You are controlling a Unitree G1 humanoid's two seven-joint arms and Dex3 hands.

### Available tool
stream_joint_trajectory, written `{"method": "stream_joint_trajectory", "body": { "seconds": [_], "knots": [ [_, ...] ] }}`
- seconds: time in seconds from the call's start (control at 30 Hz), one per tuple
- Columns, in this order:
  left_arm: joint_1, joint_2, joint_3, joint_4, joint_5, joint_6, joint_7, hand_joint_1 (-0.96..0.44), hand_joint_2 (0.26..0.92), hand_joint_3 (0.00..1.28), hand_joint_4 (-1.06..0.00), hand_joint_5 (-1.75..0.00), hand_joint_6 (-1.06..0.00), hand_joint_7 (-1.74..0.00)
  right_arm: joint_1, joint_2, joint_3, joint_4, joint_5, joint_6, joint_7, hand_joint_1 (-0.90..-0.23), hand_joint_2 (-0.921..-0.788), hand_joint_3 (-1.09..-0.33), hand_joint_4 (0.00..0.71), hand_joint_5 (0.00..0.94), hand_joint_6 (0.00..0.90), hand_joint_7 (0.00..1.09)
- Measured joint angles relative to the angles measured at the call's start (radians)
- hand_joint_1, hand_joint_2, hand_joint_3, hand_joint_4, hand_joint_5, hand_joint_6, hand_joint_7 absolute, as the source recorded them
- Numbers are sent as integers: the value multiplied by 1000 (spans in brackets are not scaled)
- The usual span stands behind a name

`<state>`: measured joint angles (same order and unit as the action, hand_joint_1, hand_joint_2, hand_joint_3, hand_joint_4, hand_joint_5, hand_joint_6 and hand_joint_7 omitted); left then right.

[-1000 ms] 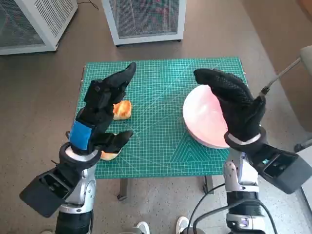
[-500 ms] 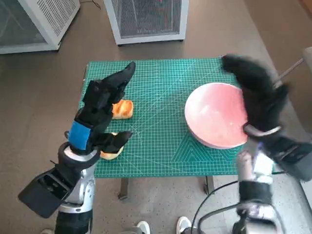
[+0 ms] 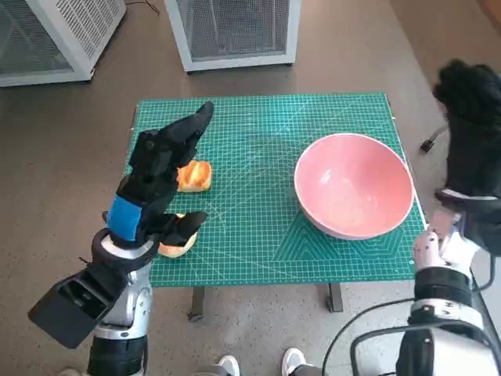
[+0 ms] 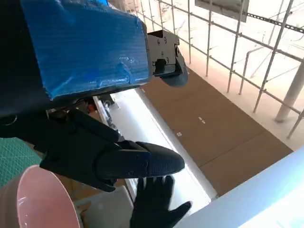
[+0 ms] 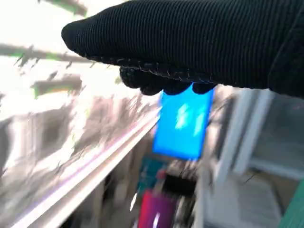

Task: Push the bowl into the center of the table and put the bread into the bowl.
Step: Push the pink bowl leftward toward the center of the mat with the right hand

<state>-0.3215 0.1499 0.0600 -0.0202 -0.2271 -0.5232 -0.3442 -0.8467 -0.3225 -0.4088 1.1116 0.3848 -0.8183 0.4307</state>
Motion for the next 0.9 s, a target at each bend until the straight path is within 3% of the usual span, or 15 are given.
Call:
{"method": "stream_joint_trajectory", "body": {
  "seconds": [0.37,0.57,0.9],
  "knots": [
    [-1,-1,-1,4,-8,-9,0,-602,921,408,-266,-19,0,-669,0,-30,-17,152,-38,179,-82,-493,-921,-728,296,1,42,508],
    [0,1,0,3,-8,-9,-1,-604,921,407,-262,-16,-1,-667,8,-26,-18,175,-59,253,-103,-439,-921,-778,286,0,53,457],
    [22,11,9,-24,-10,0,-1,-609,921,403,-260,-13,-8,-656,44,6,-18,195,-79,347,-117,-437,-921,-793,261,0,66,406]
  ]
}}
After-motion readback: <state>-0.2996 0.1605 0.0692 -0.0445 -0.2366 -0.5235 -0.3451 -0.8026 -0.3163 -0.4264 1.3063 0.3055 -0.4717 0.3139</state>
